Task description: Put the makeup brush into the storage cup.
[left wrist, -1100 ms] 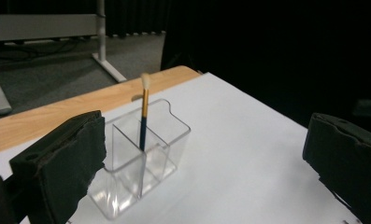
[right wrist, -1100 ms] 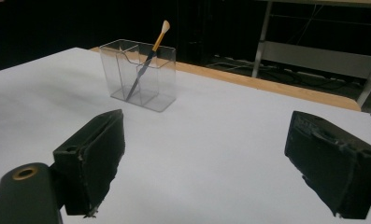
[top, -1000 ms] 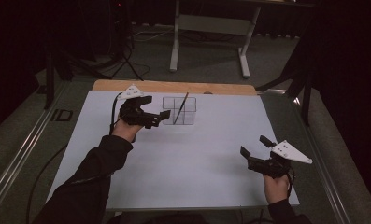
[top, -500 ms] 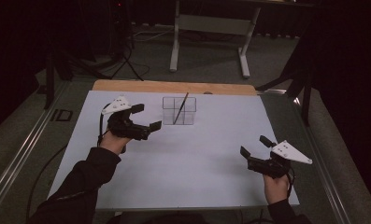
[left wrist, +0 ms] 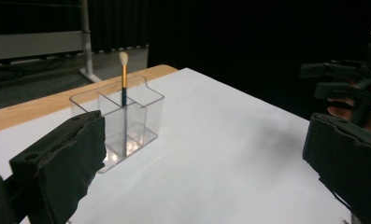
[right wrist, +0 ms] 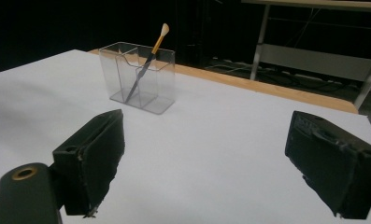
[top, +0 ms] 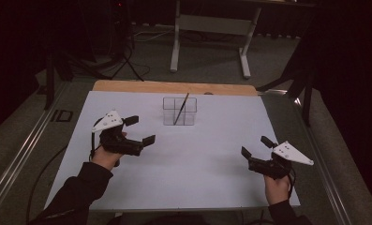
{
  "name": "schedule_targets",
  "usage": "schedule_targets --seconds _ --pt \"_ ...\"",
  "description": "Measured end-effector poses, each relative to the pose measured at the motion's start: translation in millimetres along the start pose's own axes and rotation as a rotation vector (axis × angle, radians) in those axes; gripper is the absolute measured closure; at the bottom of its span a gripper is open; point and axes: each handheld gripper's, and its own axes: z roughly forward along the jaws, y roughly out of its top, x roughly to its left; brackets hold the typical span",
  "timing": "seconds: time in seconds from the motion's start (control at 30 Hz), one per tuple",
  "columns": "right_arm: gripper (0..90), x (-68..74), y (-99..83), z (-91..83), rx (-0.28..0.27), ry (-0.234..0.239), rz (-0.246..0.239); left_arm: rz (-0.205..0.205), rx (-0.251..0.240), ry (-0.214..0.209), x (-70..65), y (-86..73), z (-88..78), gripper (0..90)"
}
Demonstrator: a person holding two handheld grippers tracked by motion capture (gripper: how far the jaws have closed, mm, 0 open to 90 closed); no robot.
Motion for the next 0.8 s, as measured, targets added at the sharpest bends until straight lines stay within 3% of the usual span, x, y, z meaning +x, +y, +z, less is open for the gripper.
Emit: schedule_targets --seconds 0.23,0.53,0.63,0.8 --pt "11.3 -1.1 -0.2 -0.9 -0.013 0.008 0.002 0.016 0.000 -0.019 -6.1 -17.9 -7.5 0.0" --pt "11.4 0.8 -0.4 0.4 -0.014 0.028 -0.004 0.022 -0.002 -0.013 -10.1 -35.1 -18.5 0.0" --pt "11.4 0.9 -0.3 0.6 -0.014 0.032 -0.004 0.006 -0.013 -0.029 -11.0 -43.6 -21.7 0.0" --pt "11.4 1.2 -0.3 1.1 -0.015 0.036 -0.006 -0.005 0.008 -0.017 -10.6 -57.2 -24.3 0.0"
